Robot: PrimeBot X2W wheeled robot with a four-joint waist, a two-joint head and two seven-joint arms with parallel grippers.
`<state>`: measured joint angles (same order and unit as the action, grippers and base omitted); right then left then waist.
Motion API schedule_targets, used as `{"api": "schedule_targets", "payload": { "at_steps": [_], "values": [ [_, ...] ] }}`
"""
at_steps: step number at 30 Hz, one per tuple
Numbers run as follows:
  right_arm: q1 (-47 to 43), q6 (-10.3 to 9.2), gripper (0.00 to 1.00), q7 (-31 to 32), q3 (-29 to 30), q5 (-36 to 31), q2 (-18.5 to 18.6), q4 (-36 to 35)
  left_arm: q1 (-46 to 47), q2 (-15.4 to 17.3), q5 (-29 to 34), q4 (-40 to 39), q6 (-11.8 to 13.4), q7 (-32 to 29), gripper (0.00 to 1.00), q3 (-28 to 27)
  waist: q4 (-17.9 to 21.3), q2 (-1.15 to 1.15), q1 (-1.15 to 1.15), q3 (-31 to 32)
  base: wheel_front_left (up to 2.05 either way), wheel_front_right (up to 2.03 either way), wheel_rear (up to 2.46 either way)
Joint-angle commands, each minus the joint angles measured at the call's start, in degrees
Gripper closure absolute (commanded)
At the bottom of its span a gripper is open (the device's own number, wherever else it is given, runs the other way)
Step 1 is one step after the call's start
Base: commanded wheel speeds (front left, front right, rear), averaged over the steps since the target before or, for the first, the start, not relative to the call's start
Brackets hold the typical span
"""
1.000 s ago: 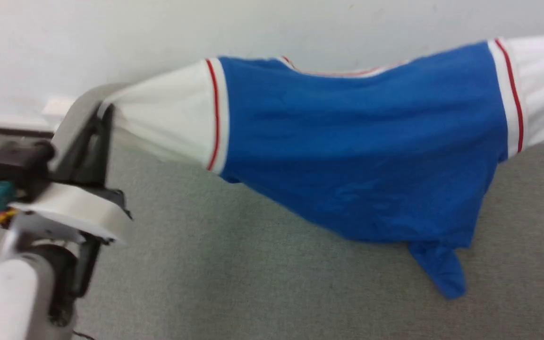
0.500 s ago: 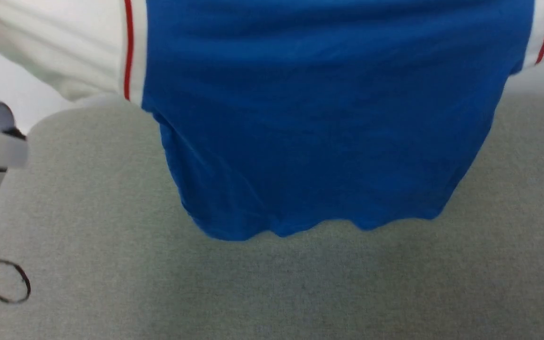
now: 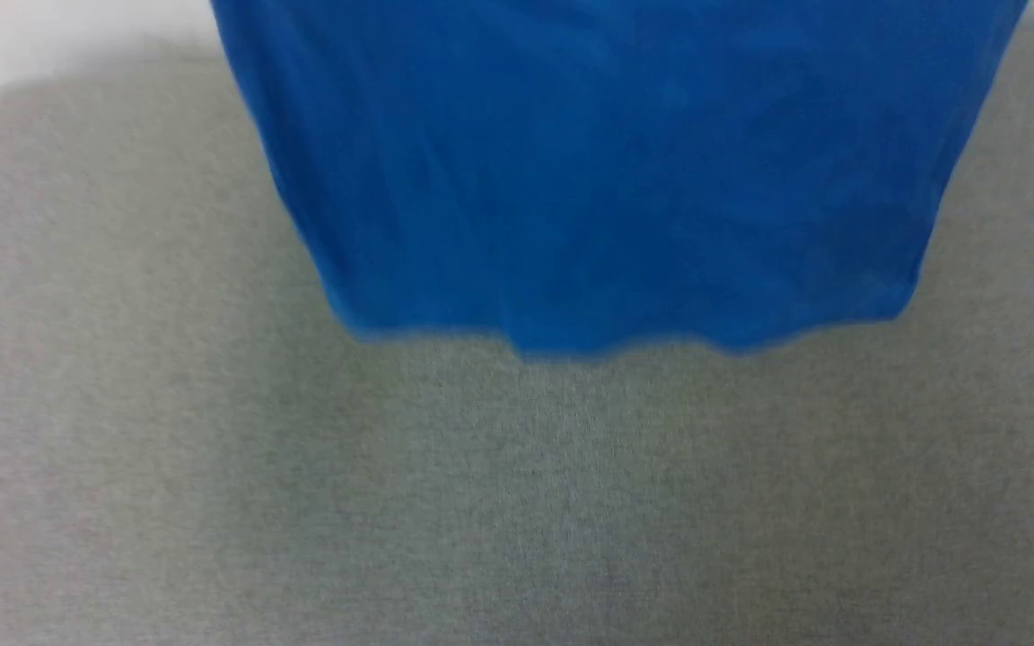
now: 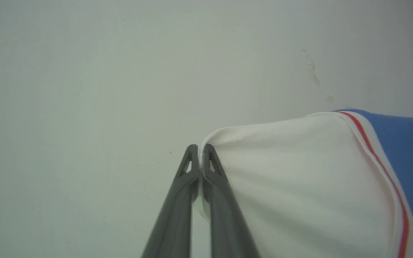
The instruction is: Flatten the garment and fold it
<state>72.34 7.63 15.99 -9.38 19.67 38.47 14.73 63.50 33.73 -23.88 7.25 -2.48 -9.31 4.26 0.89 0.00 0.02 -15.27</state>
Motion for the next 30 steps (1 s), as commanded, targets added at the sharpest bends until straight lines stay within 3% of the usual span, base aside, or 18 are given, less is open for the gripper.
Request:
{"api": "schedule_targets", "payload": {
  "at_steps": [1, 10, 17, 22, 30],
  "values": [
    [2.1, -0.14, 1.0, -0.9, -0.3, -0.3, -0.5, 1.4, 2.4, -0.3, 0.7, 1.7, -0.2, 0.8, 1.0, 0.4, 1.3, 0.0, -0.02, -7.8, 0.0, 0.0, 0.0],
    [17.9, -0.14, 1.0, -11.1, -1.1, -5.0, -5.4, 19.5, 21.6, -3.4, 4.3, 19.3, -0.1, 11.3, 1.0, 2.7, 1.7, 0.0, -0.02, -14.4, 0.0, 0.0, 0.0],
    [23.9, -0.14, 1.0, -18.4, 0.7, -7.5, -8.3, 29.9, 27.6, -6.8, 4.8, 28.9, -0.1, 19.1, 1.0, 3.8, 0.9, 0.0, -0.02, -17.3, 0.0, 0.0, 0.0],
    [18.9, -0.14, 1.0, -24.3, 0.4, -6.4, -11.9, 35.1, 22.5, -10.8, 4.1, 33.8, -1.3, 22.7, 1.0, 5.5, 0.0, 0.0, -0.02, -15.2, 0.0, 0.0, 0.0],
    [0.3, -0.14, 1.0, -28.7, -5.6, -1.5, -14.7, 37.5, 1.3, -15.5, 5.0, 37.9, -3.1, 24.1, 1.0, 11.0, -0.7, 0.0, -0.02, -6.6, 0.0, 0.0, 0.0]
  ]
}}
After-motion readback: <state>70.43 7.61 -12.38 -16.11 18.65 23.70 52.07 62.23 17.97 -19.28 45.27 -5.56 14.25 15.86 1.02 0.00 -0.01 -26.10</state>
